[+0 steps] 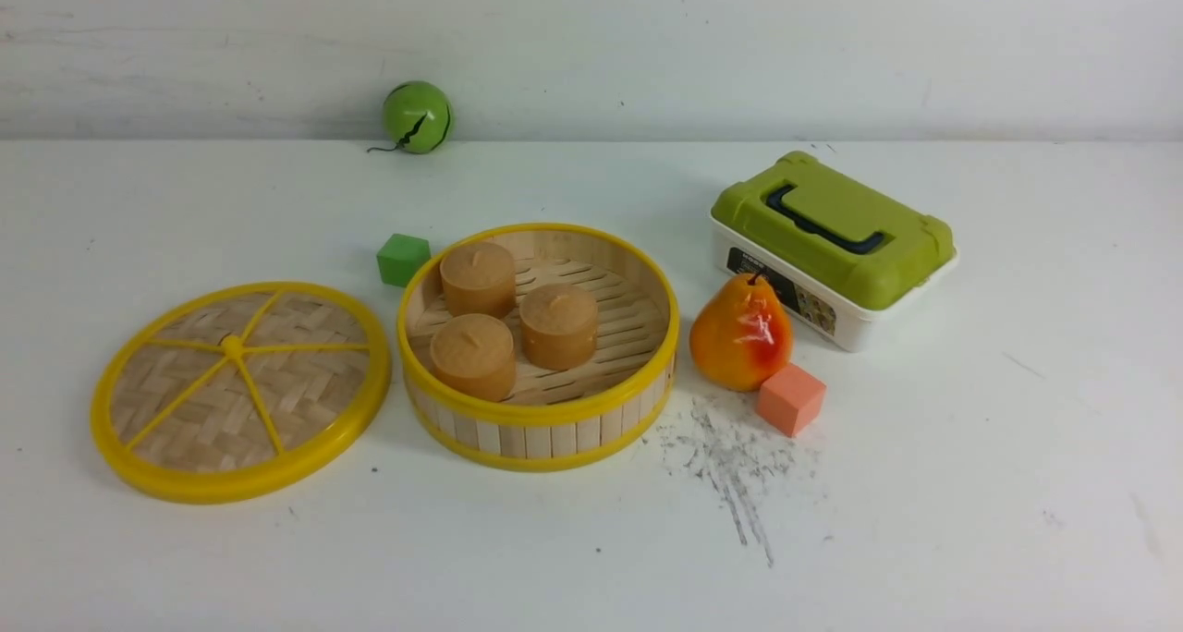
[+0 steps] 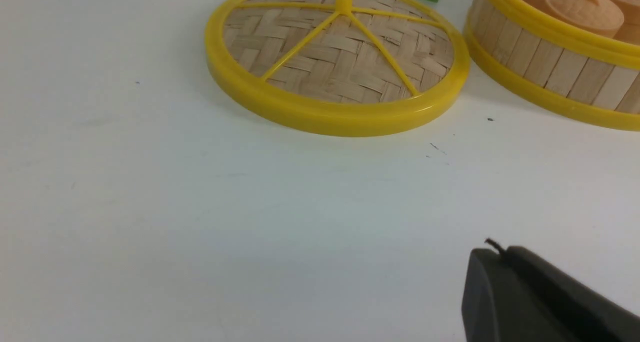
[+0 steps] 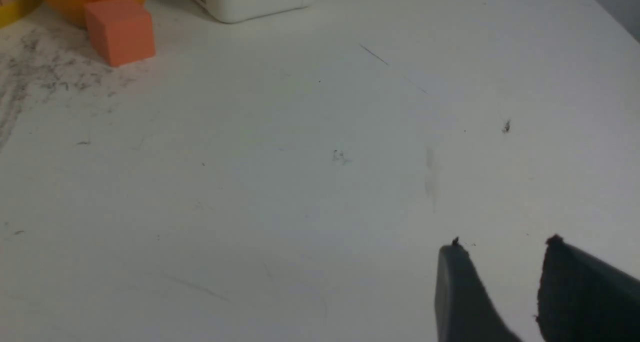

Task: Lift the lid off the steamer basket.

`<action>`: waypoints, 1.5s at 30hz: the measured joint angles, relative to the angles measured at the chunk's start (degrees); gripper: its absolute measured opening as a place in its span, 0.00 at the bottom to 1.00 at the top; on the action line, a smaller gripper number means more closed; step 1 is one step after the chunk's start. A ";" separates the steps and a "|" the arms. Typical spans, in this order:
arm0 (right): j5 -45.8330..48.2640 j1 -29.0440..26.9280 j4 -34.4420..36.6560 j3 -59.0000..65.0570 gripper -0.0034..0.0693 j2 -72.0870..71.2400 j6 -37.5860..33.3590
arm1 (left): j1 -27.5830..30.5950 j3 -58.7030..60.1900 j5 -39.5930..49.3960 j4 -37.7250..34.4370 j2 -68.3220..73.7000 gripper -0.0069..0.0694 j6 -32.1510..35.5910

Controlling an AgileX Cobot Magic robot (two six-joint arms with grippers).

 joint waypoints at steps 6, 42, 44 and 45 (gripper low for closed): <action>0.00 0.00 0.00 0.00 0.38 0.00 0.00 | 0.00 0.00 0.00 0.00 0.00 0.09 0.00; 0.00 0.00 0.00 0.00 0.38 0.00 0.00 | 0.00 0.00 0.00 0.00 0.00 0.11 0.00; 0.00 0.00 0.00 0.00 0.38 0.00 0.00 | 0.00 0.00 0.00 0.00 0.00 0.11 0.00; 0.00 0.00 0.00 0.00 0.38 0.00 0.00 | 0.00 0.00 0.00 0.00 0.00 0.11 0.00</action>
